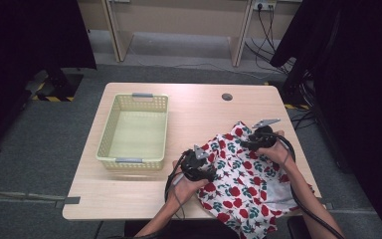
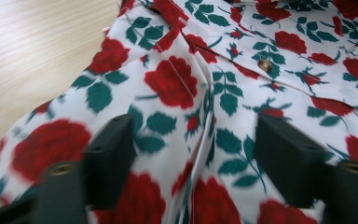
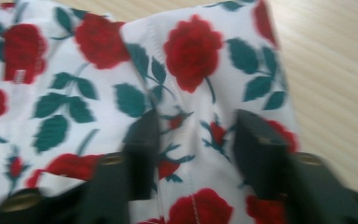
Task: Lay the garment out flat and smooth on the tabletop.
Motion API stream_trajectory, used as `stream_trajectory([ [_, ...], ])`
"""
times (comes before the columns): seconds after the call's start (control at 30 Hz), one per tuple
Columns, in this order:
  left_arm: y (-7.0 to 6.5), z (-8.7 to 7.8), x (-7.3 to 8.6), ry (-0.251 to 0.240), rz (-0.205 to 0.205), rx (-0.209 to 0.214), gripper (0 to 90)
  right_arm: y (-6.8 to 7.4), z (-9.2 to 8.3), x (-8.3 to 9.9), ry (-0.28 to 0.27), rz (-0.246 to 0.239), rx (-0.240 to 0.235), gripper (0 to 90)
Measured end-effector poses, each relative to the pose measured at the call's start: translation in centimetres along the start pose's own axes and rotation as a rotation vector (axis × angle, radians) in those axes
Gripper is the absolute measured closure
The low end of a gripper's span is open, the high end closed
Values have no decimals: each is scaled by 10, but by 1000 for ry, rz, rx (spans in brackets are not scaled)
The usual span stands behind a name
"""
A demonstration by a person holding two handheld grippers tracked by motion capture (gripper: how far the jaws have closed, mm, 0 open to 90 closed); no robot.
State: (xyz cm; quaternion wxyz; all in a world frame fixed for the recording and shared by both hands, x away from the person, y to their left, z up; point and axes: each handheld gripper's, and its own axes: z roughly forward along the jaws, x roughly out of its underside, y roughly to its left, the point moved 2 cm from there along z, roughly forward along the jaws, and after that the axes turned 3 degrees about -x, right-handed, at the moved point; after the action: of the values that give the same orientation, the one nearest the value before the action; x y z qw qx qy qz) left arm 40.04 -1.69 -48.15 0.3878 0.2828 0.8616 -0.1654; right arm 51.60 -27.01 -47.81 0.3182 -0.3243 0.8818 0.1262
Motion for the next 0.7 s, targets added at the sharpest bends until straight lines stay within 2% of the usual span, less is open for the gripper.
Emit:
stream_trajectory([
  [0.03, 0, 4, 0, -5, 25, 1, 475, -3, -2, 0, 3, 7, 14, 643],
  [0.1, 1, 7, 1, -4, 39, 10, 725, -7, -5, 2, 11, 1, 20, 724],
  [0.17, 4, 5, 4, -7, 49, 7, 834, -11, -9, 5, 19, -3, 37, 765],
  [0.27, 11, -11, 5, -34, 49, -15, 861, -21, -19, 8, 2, 13, 82, 798],
  [0.33, 16, -27, 7, -59, 58, -31, 865, -32, -28, 10, -23, 46, 111, 810],
  [0.47, 26, -61, 17, -101, 40, -53, 851, -60, -49, 16, -48, 120, 185, 785],
  [0.53, 29, -73, 25, -105, 40, -65, 840, -73, -58, 20, -34, 142, 271, 712],
  [0.6, 29, -82, 32, -115, 37, -68, 825, -78, -65, 24, -35, 166, 329, 578],
  [0.63, 28, -84, 33, -121, 30, -64, 812, -77, -68, 25, -49, 176, 346, 533],
  [0.7, 25, -84, 32, -123, 14, -47, 754, -71, -72, 23, -81, 148, 343, 462],
])
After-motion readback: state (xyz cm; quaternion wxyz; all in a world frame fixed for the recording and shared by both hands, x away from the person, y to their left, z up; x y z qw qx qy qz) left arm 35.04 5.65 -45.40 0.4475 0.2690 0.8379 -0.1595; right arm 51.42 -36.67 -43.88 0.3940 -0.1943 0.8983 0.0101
